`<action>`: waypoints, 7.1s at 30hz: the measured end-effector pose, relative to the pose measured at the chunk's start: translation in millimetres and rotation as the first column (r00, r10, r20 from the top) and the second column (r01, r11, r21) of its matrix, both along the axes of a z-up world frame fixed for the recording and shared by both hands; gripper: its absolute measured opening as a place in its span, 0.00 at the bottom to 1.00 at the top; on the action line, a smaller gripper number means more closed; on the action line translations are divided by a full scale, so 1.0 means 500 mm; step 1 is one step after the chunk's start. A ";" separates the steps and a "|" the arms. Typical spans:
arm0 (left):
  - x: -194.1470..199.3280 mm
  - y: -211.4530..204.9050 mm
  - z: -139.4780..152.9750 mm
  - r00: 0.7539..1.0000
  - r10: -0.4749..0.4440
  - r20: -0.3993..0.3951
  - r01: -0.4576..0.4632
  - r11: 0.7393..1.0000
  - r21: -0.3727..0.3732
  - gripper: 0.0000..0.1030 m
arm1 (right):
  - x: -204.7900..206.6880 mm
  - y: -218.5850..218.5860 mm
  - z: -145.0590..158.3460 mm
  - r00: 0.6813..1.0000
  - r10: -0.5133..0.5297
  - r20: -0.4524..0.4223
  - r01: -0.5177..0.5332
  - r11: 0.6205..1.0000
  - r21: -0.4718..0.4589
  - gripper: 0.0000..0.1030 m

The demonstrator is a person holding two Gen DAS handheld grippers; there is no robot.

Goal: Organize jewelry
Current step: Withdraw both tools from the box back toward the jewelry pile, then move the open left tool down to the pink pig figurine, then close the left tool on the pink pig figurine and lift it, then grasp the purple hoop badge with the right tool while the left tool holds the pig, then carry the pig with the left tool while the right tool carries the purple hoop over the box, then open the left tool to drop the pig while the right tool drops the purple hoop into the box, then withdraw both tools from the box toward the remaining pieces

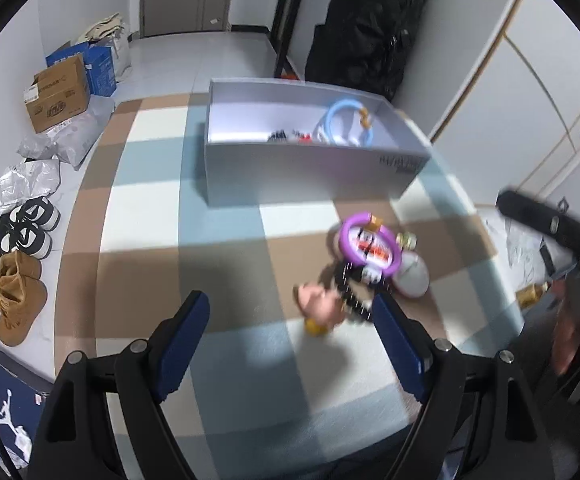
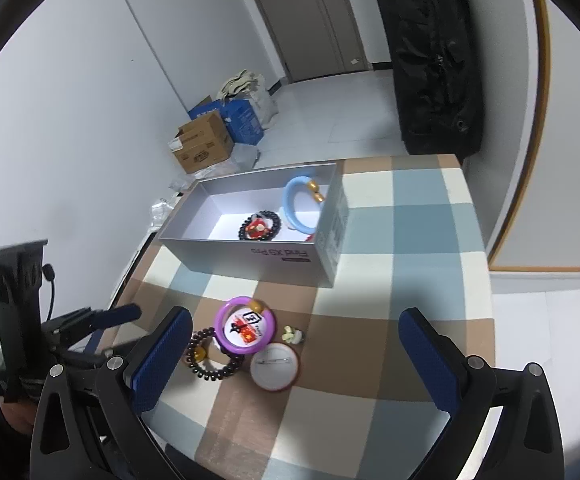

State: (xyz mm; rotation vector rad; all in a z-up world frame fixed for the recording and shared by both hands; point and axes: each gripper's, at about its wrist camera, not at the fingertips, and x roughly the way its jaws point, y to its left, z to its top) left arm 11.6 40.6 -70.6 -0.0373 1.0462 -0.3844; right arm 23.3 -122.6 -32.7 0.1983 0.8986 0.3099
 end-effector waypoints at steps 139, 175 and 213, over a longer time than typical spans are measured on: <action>0.145 0.046 0.102 0.975 0.216 0.045 -0.197 0.943 -0.270 0.26 | 0.144 0.101 0.038 0.993 0.115 0.001 -0.113 0.978 0.173 0.49; 0.245 -0.004 0.061 0.982 0.188 -0.033 -0.190 0.944 -0.271 0.26 | 0.267 0.018 -0.032 0.983 -0.022 -0.180 0.081 0.941 0.327 0.51; 0.137 0.010 0.103 0.966 0.222 0.135 -0.199 0.966 -0.165 0.56 | 0.161 -0.003 0.029 0.997 -0.073 -0.024 0.077 0.970 0.232 0.98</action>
